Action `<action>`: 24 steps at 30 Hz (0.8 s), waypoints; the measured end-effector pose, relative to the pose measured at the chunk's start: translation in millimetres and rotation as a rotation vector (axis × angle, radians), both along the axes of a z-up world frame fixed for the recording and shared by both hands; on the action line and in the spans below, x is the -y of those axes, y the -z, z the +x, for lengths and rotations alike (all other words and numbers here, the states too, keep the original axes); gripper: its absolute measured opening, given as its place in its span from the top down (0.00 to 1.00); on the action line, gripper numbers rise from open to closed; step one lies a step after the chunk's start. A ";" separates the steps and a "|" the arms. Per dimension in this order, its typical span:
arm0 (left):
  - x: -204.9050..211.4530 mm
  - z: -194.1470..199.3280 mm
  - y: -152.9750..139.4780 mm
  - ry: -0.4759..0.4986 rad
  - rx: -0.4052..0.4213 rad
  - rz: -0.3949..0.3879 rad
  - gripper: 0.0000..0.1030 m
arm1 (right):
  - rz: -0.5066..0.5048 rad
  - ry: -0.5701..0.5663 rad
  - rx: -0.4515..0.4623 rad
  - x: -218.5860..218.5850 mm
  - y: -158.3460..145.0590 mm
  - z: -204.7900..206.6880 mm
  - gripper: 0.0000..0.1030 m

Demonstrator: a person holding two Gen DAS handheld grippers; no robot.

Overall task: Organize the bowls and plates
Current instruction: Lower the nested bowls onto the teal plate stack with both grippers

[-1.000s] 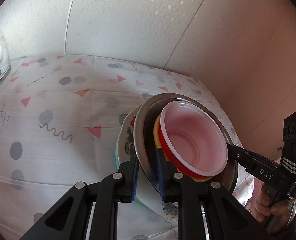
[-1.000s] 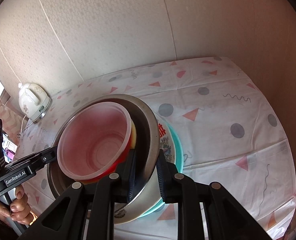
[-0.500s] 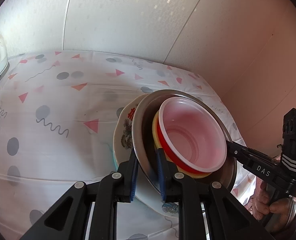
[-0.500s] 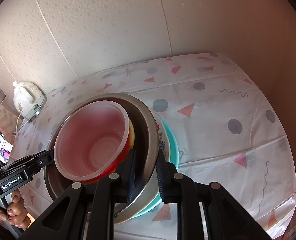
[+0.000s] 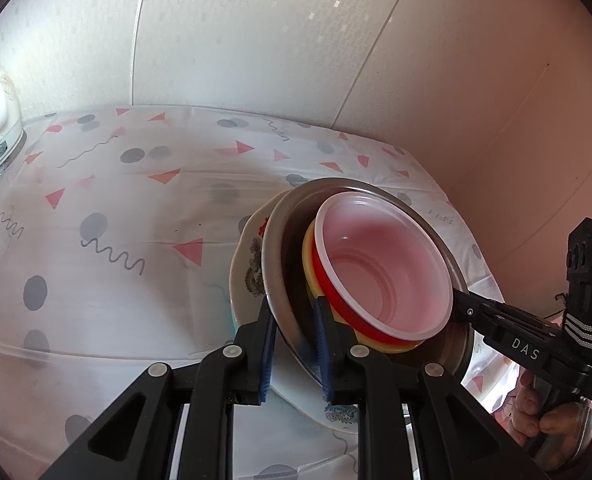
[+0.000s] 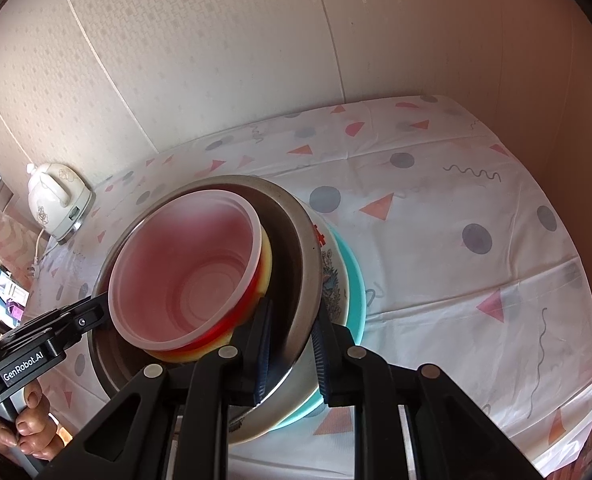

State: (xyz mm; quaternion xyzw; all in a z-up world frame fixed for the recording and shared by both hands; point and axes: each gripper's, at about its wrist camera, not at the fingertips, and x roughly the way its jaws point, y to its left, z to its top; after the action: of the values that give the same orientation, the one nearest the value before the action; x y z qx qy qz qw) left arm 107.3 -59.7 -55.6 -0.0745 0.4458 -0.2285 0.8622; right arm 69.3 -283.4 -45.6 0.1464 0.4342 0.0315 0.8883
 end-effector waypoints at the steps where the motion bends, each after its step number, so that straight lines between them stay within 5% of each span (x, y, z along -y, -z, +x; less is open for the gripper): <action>1: -0.2 -0.2 0.0 -0.001 0.001 0.001 0.81 | 0.012 0.000 -0.002 1.1 0.2 -0.2 0.81; 24: -0.6 -3.2 0.2 -0.013 0.003 0.016 0.80 | 0.013 0.036 0.038 1.9 -5.3 -11.6 0.83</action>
State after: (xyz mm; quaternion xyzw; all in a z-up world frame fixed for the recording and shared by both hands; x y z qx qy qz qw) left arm 104.1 -59.2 -55.7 -0.0699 0.4461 -0.2195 0.8648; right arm 57.8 -285.3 -40.3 0.1594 0.4145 0.0214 0.8957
